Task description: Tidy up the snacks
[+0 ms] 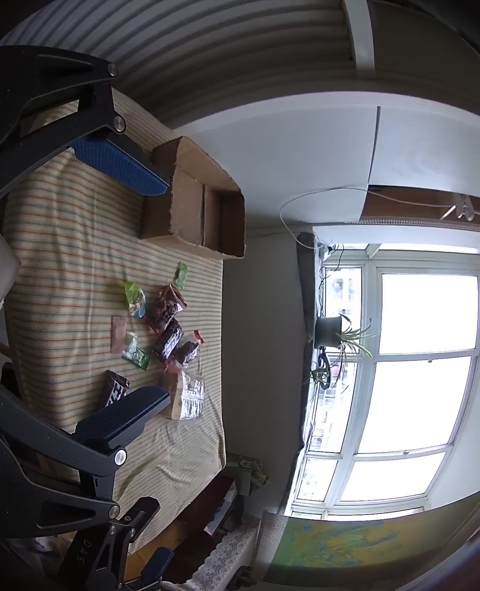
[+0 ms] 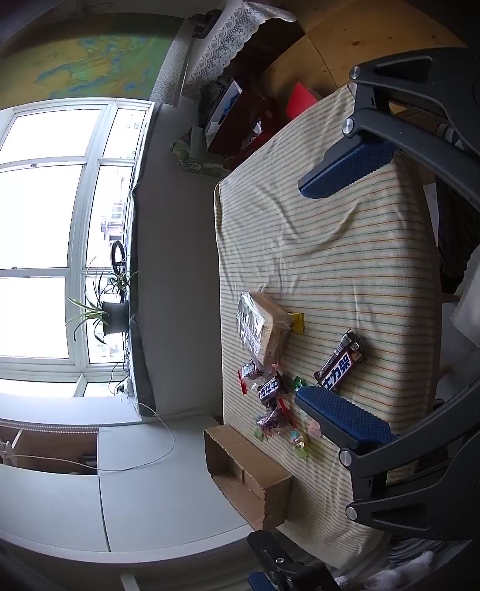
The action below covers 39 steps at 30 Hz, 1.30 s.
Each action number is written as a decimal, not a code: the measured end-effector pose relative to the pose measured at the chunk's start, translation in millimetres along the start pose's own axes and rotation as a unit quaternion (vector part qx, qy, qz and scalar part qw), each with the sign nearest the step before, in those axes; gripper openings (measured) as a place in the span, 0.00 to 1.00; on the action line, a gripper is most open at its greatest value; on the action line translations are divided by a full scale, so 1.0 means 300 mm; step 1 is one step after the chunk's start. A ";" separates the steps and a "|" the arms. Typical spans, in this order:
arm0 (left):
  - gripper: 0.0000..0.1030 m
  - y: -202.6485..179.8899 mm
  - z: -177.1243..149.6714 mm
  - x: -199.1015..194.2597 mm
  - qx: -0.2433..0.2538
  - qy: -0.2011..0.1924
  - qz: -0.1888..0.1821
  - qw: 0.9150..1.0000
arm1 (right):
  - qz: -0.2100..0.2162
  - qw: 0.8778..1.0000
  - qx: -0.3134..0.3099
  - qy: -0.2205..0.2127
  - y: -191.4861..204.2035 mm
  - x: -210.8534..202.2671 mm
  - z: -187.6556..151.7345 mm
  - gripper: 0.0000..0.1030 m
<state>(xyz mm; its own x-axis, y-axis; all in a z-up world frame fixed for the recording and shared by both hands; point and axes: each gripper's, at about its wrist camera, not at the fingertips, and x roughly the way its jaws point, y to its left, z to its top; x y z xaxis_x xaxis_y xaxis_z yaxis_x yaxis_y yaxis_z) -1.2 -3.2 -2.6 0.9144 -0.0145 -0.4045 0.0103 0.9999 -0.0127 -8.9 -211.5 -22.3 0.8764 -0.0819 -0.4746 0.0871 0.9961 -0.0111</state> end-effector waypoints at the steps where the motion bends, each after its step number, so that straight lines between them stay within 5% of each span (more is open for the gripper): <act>1: 0.99 0.003 0.003 -0.002 0.000 0.000 -0.001 1.000 | -0.001 1.000 0.000 0.000 -0.001 0.000 0.000 1.00; 39: 0.99 -0.006 0.009 -0.004 0.005 -0.005 -0.009 1.000 | -0.001 1.000 -0.001 0.006 -0.001 0.002 -0.003 1.00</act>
<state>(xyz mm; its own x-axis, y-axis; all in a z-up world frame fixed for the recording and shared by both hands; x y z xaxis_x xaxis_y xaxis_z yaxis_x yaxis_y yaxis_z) -1.3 -5.0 0.5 0.9184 -0.0319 -0.3943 0.0300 0.9995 -0.0111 -8.9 -211.9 -23.4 0.8705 -0.0844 -0.4848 0.0887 0.9960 -0.0141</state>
